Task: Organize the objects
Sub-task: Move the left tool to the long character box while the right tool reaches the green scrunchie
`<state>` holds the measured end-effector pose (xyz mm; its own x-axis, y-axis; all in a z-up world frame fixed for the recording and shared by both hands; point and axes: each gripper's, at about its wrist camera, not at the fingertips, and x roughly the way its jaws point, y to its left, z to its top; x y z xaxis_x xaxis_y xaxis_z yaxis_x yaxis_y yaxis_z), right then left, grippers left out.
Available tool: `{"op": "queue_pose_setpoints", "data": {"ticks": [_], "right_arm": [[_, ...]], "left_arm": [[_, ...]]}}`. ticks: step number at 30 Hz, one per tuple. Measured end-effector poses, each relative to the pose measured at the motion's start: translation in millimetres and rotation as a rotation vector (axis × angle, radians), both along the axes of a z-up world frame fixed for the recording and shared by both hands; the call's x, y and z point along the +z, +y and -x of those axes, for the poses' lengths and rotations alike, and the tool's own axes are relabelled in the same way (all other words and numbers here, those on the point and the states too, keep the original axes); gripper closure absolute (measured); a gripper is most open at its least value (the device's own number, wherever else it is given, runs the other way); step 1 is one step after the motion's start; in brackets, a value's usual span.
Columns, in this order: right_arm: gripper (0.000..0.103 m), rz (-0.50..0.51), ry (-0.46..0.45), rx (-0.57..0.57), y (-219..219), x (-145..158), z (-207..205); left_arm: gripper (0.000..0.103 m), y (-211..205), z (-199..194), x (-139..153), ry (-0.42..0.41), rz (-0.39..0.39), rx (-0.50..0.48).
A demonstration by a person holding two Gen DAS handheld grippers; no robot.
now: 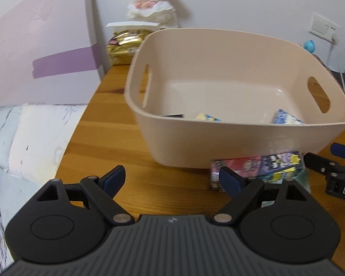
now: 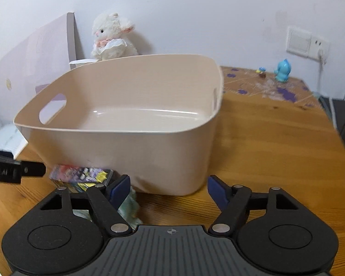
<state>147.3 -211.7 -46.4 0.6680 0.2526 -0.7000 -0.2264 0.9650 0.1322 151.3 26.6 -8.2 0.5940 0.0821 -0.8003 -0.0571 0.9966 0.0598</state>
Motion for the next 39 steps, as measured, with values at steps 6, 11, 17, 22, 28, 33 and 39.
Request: {"op": "queue_pose_setpoints", "data": {"ticks": [6,11,17,22,28,33,39], "right_arm": [[0.021,0.015,0.008,0.117,33.8,-8.2,13.2],[0.019,0.101,-0.014,0.191,57.9,-7.2,28.3],[0.015,0.118,-0.029,0.132,38.7,0.0,28.9],[0.015,0.129,-0.008,0.083,19.1,-3.7,22.5],[0.015,0.123,0.024,0.073,12.9,-15.1,16.5],[0.015,0.119,0.03,0.08,16.2,-18.4,14.6],[0.015,0.118,0.029,0.083,15.7,-20.3,14.9]], "left_arm": [[0.014,15.7,7.8,0.9,0.004,-0.003,0.032],[0.014,18.1,5.4,-1.3,0.002,-0.012,0.042],[0.014,16.2,-1.2,-5.9,0.023,0.06,0.028],[0.014,-7.0,-4.3,-10.8,0.023,0.053,-0.007],[0.014,-39.4,-9.7,-16.4,0.022,0.01,-0.011],[0.013,-51.3,-15.0,-17.1,0.019,0.007,0.0],[0.006,-30.8,-16.1,-18.7,0.017,0.007,0.046]]}}
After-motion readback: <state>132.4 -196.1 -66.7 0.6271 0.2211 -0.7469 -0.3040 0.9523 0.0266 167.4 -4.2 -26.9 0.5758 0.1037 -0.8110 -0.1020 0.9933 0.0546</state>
